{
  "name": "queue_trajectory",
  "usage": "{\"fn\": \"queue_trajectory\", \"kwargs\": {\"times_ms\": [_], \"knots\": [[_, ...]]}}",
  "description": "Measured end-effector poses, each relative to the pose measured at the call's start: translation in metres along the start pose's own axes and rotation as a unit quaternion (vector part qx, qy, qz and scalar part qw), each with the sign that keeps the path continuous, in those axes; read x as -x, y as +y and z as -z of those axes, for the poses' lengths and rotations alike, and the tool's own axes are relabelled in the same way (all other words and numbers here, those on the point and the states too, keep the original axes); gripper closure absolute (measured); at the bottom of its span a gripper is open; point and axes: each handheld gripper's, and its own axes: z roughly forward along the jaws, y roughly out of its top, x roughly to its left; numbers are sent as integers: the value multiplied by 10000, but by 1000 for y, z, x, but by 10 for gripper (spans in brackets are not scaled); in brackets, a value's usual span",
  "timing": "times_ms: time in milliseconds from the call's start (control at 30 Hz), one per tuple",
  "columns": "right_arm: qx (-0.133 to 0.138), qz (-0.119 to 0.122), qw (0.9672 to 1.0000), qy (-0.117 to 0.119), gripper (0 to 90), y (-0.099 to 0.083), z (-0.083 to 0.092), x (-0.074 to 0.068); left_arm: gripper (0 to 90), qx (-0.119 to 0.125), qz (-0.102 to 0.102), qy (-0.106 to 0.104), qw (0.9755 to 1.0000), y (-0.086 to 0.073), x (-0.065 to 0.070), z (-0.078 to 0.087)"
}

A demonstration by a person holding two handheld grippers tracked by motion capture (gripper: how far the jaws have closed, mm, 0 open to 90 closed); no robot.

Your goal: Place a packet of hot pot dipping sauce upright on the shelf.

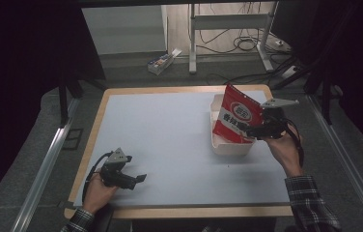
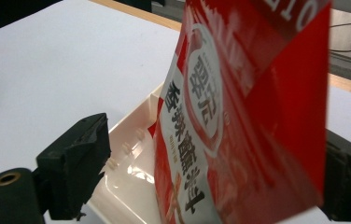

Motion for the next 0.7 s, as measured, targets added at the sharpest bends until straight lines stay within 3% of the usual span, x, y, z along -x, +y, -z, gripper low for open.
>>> {"fn": "queue_trajectory", "kwargs": {"times_ms": [400,700], "knots": [[25,71,10000,35,53,-12,11,-9,39,-22,-40,-1,10000,0,1,0],[-55,-154,9998,70,13,-26,13,-12,42,-50,-109,30,9999,0,1,-1]]}}
